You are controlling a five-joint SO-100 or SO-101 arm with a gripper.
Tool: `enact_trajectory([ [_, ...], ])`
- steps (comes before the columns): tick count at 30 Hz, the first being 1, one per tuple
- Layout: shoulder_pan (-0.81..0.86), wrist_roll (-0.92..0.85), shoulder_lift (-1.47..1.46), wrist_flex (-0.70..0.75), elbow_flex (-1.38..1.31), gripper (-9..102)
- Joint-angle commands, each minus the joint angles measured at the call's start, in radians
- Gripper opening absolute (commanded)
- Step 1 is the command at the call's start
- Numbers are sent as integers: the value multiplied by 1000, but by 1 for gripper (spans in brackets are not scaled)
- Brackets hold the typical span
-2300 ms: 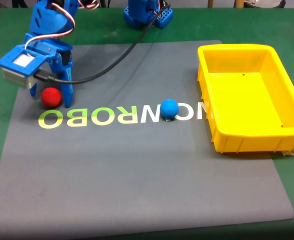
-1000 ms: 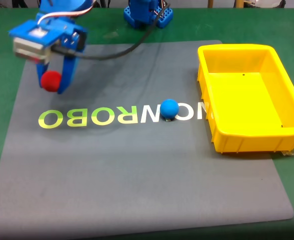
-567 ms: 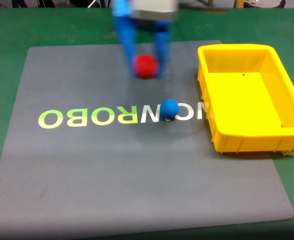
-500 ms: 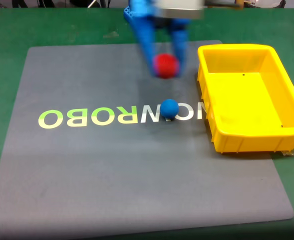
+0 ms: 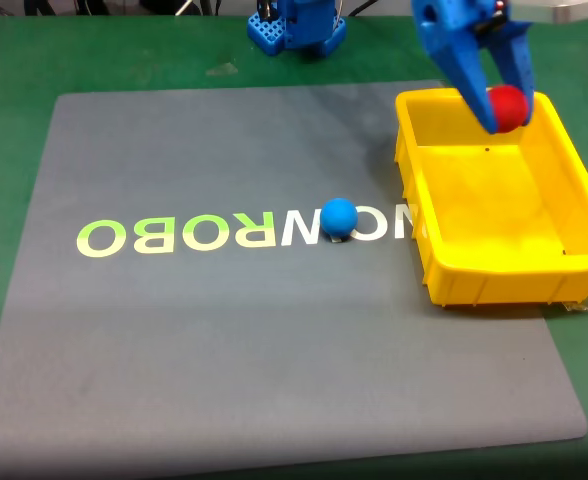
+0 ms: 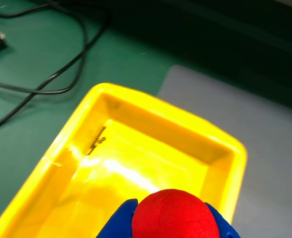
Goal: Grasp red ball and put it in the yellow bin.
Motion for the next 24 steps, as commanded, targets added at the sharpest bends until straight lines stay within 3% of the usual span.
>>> enact_trajectory([
  [1, -38, 12, 81, 2, -63, 0],
  [9, -41, 15, 87, 20, -63, 2],
  [15, -11, 17, 86, 23, -63, 34],
  [24, 20, 15, 94, 32, -63, 38],
])
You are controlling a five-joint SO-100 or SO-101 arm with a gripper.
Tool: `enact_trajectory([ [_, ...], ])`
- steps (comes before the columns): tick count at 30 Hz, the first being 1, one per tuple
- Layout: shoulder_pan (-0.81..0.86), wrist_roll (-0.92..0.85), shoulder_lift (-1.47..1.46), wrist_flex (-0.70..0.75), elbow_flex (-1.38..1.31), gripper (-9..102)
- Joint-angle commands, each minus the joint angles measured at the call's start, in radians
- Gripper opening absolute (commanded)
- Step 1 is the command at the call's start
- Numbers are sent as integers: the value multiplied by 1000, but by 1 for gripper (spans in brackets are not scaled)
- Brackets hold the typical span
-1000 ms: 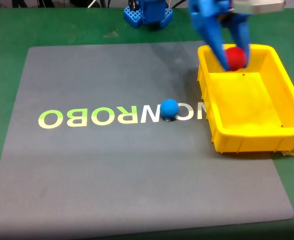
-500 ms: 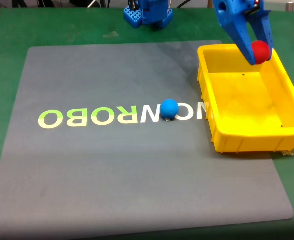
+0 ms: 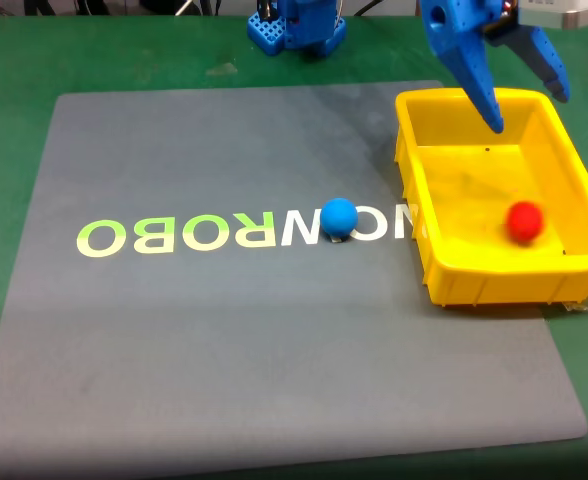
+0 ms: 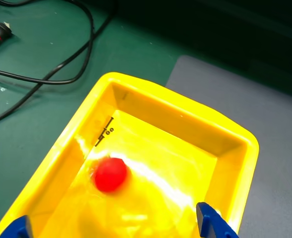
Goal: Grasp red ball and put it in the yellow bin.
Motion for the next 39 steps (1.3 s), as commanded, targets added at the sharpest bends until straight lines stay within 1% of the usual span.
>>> enact_trajectory([
  [1, 29, 5, 95, 0, -63, 38],
  [6, 49, -2, 132, 34, -54, 37],
  [10, 106, -2, 281, 34, 71, 34],
  [14, 189, -43, 557, 32, 360, 28],
  [18, 279, -129, 870, 32, 735, 13],
  [22, 362, -215, 1166, 43, 1071, 0],
  [27, 417, -249, 1430, 143, 1319, 0],
  [32, 457, -262, 1594, 161, 1520, 0],
  [39, 472, -259, 1655, 213, 1609, 0],
])
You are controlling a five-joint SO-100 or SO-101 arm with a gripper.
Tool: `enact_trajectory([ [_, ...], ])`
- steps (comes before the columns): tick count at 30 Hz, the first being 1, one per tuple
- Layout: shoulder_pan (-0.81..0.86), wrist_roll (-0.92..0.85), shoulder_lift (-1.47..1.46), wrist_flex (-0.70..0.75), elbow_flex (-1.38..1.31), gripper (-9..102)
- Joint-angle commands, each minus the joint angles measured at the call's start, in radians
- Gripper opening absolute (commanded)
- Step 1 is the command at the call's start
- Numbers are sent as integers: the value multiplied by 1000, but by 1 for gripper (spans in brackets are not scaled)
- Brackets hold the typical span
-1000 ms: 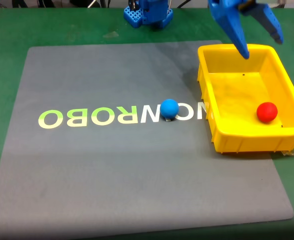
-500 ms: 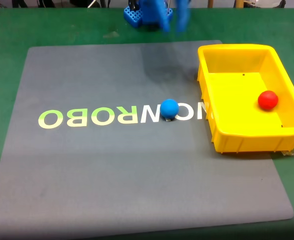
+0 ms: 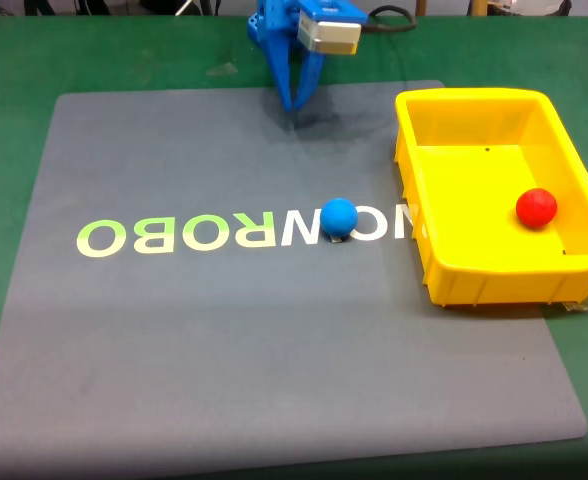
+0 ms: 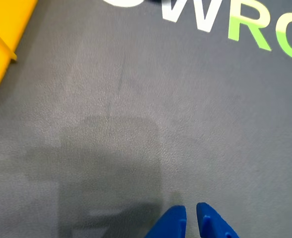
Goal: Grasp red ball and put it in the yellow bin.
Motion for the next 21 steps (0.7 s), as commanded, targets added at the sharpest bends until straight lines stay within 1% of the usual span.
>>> enact_trajectory([
  [1, 8, 11, 12, 12, -8, 0],
  [5, 6, 12, 23, 5, 14, 0],
  [13, 43, 0, 117, 55, 80, 0],
  [21, 71, -9, 201, 192, 104, 0],
])
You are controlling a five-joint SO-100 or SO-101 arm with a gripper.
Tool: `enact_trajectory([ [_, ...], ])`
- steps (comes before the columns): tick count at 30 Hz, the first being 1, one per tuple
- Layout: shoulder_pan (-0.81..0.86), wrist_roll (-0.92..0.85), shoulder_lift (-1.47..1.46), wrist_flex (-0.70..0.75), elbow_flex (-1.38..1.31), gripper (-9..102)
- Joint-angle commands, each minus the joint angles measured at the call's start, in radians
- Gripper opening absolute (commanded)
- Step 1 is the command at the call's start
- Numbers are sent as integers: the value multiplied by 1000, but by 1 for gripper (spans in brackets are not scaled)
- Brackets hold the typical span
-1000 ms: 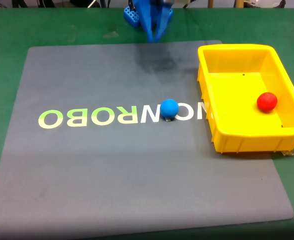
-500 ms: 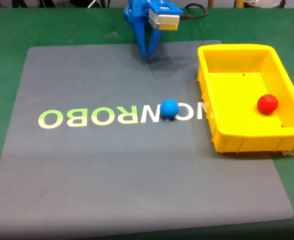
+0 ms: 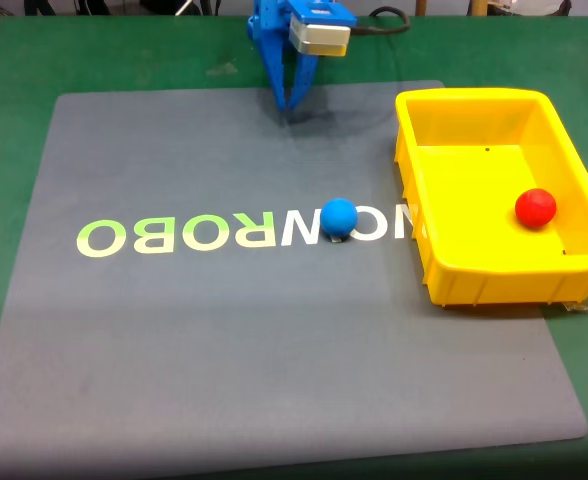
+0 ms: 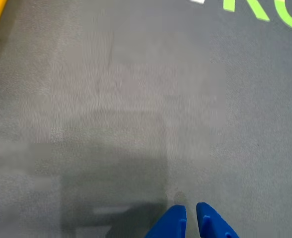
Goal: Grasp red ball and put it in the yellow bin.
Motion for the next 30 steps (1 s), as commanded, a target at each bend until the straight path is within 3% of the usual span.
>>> enact_trajectory([
  [1, 15, -5, 20, 38, 28, 0],
  [12, 17, -18, 21, 225, 29, 0],
  [30, -5, 67, 23, 244, 31, 0],
])
